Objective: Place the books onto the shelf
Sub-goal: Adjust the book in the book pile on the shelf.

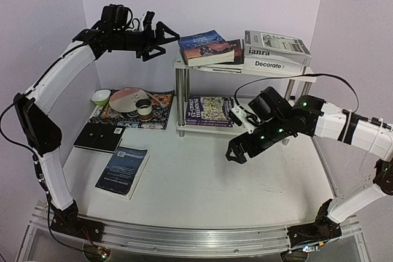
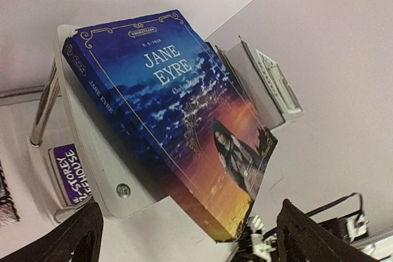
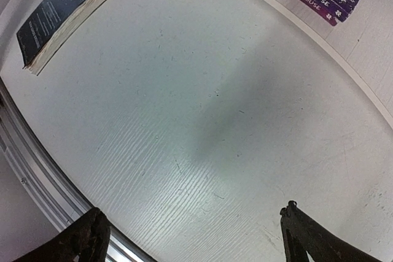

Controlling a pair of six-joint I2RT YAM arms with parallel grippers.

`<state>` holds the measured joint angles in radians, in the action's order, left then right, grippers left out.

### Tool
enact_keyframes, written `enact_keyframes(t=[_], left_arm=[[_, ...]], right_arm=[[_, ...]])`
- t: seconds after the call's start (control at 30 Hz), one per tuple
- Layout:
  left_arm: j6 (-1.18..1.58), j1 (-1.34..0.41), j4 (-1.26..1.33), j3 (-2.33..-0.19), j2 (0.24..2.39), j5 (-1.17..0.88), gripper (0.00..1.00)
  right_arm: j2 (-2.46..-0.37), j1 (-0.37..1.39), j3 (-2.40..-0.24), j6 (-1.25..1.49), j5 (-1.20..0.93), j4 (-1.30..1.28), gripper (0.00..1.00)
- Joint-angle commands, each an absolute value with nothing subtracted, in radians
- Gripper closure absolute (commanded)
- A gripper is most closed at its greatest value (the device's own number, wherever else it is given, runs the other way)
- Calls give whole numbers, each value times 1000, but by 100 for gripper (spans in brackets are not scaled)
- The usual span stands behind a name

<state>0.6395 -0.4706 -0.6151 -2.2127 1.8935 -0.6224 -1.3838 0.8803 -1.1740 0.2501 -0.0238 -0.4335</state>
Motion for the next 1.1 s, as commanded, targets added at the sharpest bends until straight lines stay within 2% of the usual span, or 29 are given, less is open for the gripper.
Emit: enact_keyframes(t=[0.0, 0.2, 0.5, 0.93, 1.07], left_arm=[[269, -540, -629, -2124, 1739, -466, 0], [24, -612, -630, -2047, 1679, -323, 0], [2, -620, -620, -2080, 1754, -427, 0], [-28, -620, -583, -2110, 1839, -504, 1], [-62, -620, -580, -2153, 1886, -501, 8]], right_arm=[[-1412, 876, -1259, 237, -68, -529, 3], [-1458, 876, -1344, 227, -87, -616, 4], [-1492, 877, -1414, 221, -90, -681, 5], [-1467, 876, -1398, 227, -65, -702, 5], [-1461, 877, -1395, 227, -62, -710, 5]])
